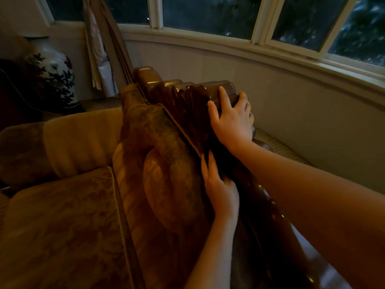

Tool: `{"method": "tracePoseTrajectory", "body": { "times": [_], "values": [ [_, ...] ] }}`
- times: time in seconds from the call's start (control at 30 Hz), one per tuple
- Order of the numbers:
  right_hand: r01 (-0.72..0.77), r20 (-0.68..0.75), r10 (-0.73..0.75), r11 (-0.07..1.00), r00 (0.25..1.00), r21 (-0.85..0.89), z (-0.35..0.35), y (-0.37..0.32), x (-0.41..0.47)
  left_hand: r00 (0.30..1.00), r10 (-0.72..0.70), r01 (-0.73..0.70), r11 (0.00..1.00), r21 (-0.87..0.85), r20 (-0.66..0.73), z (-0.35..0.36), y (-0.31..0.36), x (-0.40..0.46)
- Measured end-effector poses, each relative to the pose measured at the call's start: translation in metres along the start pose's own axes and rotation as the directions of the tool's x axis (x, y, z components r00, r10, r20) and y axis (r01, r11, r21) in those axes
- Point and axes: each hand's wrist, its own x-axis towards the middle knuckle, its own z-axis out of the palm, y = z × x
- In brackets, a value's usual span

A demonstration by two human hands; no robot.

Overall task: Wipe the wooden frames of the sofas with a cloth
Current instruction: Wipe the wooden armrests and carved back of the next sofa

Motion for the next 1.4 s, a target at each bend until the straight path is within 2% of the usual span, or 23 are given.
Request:
{"method": "tracePoseTrajectory", "body": {
  "times": [0.07,0.17,0.27,0.33,0.4,0.5,0.6,0.8,0.93,1.03,1.17,1.27,1.33,1.4],
  "values": [
    [0.01,0.031,-0.011,0.999,0.999,0.033,-0.003,0.0,-0.004,1.0,-0.024,0.024,1.0,0.003,0.01,-0.005,0.007,-0.001],
    [0.02,0.084,-0.029,0.994,0.996,0.104,-0.016,0.006,-0.009,0.996,0.046,-0.05,0.998,0.04,0.082,-0.013,0.016,-0.019],
    [0.126,0.025,-0.137,0.959,0.99,0.254,-0.037,0.014,-0.032,0.973,0.172,-0.196,0.969,0.154,0.152,-0.018,0.022,-0.052],
    [0.206,-0.018,-0.214,0.91,0.977,0.359,-0.045,0.026,-0.062,0.968,0.169,-0.208,0.953,0.22,0.185,-0.017,0.026,-0.066],
    [0.194,0.016,-0.22,0.892,0.975,0.409,-0.052,0.046,-0.091,0.96,0.177,-0.238,0.924,0.3,0.217,-0.016,0.028,-0.082],
    [0.114,0.053,-0.151,0.898,0.987,0.425,-0.064,0.082,-0.126,0.935,0.271,-0.346,0.843,0.411,0.229,-0.011,0.025,-0.109],
    [0.098,0.099,-0.15,0.911,0.984,0.4,-0.073,0.109,-0.155,0.957,0.238,-0.286,0.86,0.422,0.164,-0.004,0.027,-0.12],
    [0.244,0.21,-0.313,0.923,0.926,0.298,-0.093,0.138,-0.195,0.99,0.067,-0.113,0.901,0.42,0.122,-0.01,0.041,-0.161],
    [0.201,0.303,-0.276,0.946,0.912,0.254,-0.103,0.142,-0.211,0.979,0.074,-0.148,0.894,0.423,0.188,-0.016,0.041,-0.206],
    [0.168,0.312,-0.246,0.952,0.918,0.257,-0.108,0.152,-0.225,0.977,0.068,-0.154,0.878,0.454,0.201,-0.013,0.042,-0.217],
    [0.101,0.34,-0.191,0.959,0.921,0.265,-0.113,0.17,-0.241,0.966,0.024,-0.188,0.751,0.633,0.258,-0.005,0.053,-0.236],
    [0.0,0.378,-0.124,0.95,0.917,0.313,-0.118,0.181,-0.253,0.929,0.029,-0.307,0.617,0.725,0.369,0.004,0.06,-0.252],
    [-0.016,0.352,-0.118,0.935,0.929,0.355,-0.122,0.189,-0.258,0.914,0.092,-0.374,0.57,0.731,0.396,0.003,0.065,-0.242],
    [-0.032,0.314,-0.103,0.916,0.944,0.4,-0.123,0.196,-0.26,0.898,0.211,-0.437,0.524,0.731,0.385,0.001,0.07,-0.216]
  ]
}}
